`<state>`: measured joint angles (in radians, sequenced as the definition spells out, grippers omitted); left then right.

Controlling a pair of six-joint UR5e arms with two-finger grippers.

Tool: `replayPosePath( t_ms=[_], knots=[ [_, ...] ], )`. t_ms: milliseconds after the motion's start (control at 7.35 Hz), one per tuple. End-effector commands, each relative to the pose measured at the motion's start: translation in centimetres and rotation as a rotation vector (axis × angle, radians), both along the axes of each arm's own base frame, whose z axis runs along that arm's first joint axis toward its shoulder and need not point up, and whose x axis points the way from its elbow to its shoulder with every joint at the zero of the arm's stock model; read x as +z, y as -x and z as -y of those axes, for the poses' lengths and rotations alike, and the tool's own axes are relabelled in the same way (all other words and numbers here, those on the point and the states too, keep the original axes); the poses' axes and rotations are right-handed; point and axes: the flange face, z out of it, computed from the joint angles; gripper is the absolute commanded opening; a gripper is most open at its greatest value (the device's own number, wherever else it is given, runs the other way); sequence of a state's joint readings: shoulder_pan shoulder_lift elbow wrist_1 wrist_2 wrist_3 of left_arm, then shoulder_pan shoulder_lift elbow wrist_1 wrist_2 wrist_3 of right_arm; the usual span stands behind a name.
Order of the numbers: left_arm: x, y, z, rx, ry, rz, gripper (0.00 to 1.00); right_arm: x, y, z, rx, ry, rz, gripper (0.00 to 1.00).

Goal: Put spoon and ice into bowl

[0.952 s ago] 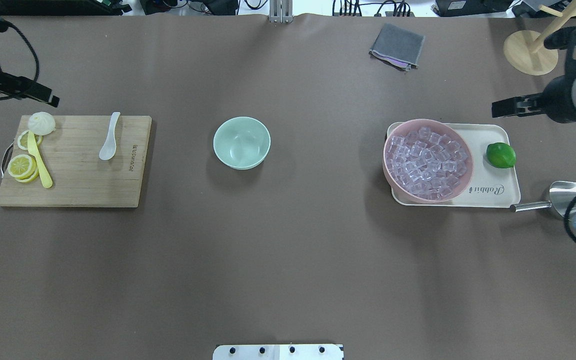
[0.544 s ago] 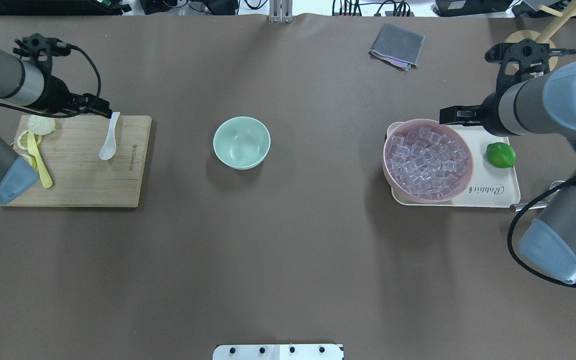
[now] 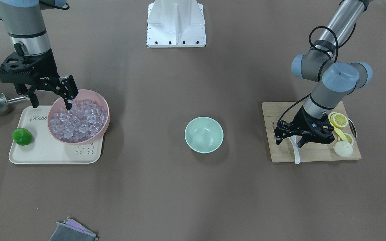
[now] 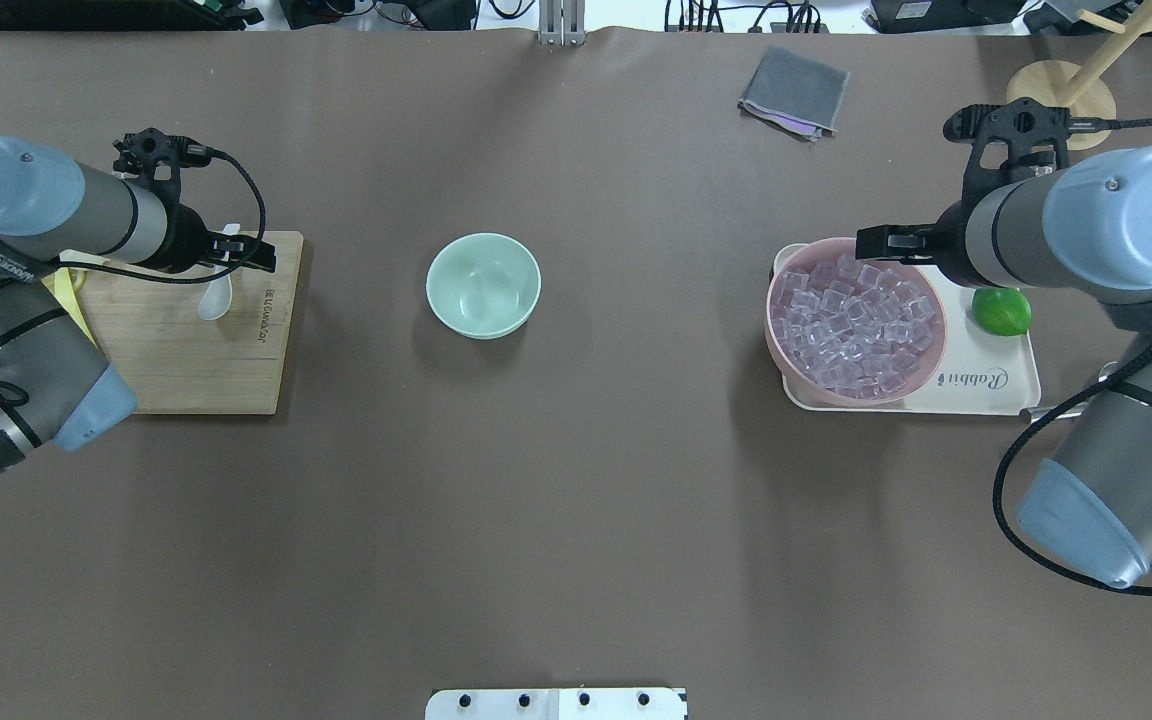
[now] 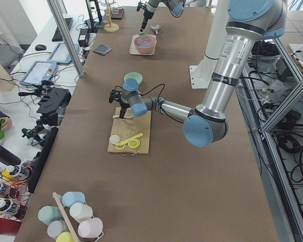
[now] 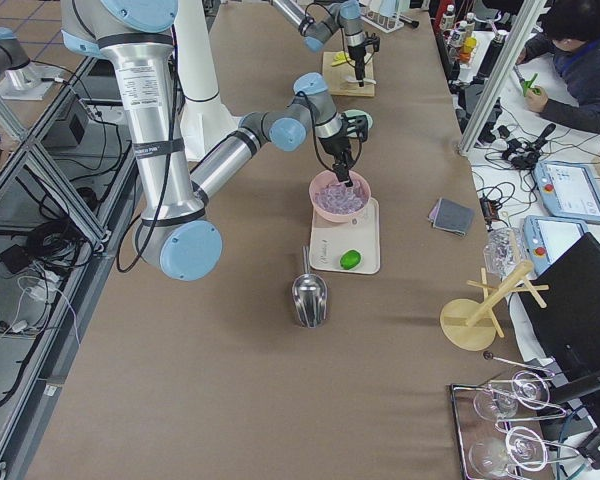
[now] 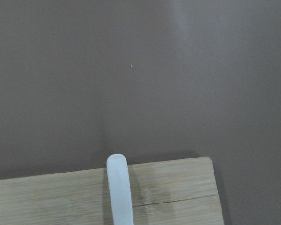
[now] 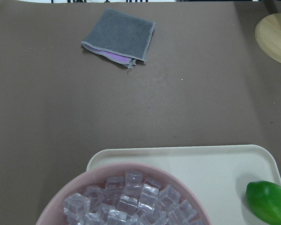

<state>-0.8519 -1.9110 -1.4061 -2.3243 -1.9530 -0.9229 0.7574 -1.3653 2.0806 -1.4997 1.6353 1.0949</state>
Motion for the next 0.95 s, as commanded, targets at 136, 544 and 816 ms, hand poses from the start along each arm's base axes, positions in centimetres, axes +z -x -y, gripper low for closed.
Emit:
replayPosePath(
  t_ms=[136,544,816],
  knots=[
    [0.6,0.1,-0.1,0.003,-0.01,0.003,0.43,-0.2,0.0,-0.1,0.0,-0.004,0.003,1.0],
    [0.7,0.4,-0.3,0.001,-0.008,0.004,0.13,-0.3,0.1,-0.2,-0.002,-0.004,0.005,1.0],
    [-0.4,0.8,-0.3,-0.005,-0.022,-0.011,0.0,-0.3,0.2,-0.2,-0.003,-0.004,0.005,1.0]
  ],
)
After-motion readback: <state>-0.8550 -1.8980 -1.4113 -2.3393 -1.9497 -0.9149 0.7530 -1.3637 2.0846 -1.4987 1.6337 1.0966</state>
